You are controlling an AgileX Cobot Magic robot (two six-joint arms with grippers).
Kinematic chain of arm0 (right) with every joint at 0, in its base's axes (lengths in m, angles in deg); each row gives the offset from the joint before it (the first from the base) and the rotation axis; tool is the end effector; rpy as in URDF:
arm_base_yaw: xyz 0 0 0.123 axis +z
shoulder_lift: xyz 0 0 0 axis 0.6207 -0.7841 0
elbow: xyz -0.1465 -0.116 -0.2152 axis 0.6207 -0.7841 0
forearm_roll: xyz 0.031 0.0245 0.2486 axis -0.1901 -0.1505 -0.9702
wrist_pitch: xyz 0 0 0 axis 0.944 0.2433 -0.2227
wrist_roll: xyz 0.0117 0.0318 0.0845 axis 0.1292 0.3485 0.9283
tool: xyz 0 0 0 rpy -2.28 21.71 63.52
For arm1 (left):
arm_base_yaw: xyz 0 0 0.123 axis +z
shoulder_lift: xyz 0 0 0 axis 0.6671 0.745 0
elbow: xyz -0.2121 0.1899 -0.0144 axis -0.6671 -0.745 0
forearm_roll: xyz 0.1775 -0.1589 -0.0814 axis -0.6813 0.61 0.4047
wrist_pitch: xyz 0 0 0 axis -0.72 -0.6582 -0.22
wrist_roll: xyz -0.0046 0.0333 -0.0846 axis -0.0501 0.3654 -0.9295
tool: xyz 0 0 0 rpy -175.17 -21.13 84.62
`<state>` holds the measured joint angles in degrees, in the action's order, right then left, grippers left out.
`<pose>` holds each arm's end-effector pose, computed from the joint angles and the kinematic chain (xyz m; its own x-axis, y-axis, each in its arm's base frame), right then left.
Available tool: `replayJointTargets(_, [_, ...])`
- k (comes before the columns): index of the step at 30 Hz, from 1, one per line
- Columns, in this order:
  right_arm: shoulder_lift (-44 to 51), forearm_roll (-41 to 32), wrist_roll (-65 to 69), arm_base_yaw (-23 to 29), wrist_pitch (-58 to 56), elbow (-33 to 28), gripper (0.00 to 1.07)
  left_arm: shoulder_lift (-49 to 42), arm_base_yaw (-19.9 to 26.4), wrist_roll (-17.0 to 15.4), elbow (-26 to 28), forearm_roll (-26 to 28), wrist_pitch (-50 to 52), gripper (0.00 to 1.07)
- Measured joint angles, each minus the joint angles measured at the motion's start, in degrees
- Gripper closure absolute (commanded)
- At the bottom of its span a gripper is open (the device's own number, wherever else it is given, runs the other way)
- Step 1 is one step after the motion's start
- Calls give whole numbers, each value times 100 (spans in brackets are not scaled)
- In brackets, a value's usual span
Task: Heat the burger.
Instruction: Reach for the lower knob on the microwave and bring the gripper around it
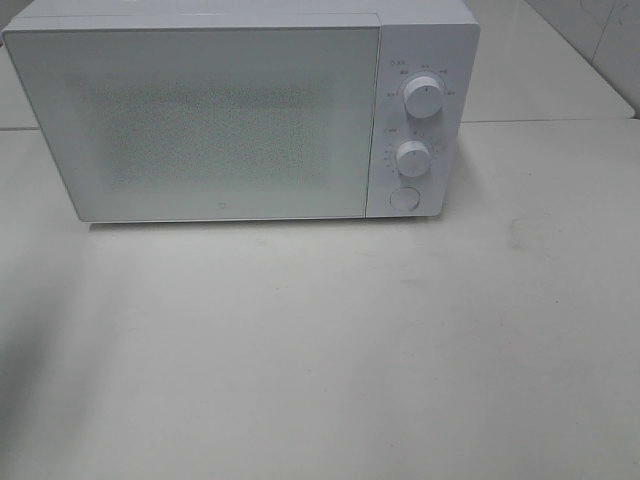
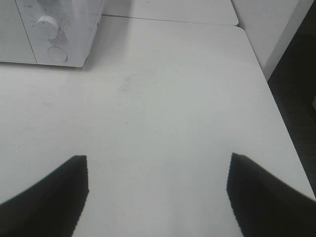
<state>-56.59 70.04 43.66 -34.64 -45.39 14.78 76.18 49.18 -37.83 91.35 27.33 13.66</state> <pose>-0.0036 -0.0047 0.2834 -0.3948 -0.0369 -0.9180 -0.0246 0.9993 -0.0295 0.1891 0.0044 0.2930 -0.9718 -0.0173 -0.2353 0.0280 0.9818 -0.1877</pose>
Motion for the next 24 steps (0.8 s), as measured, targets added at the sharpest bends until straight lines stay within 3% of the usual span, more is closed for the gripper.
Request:
replayJointTargets(6, [0,0,0,0,0,0,32,-1071,0,-178,-596,-321,29,6])
replayJointTargets(11, [0,0,0,0,0,0,32,-1896,0,-212,-934,-344,172,6])
replayJointTargets(17, [0,0,0,0,0,0,32,-3587,0,-218,-1473,-367,286,6])
replayJointTargets(24, [0,0,0,0,0,0,32,-4521,0,-218,-1937,-361,418,6])
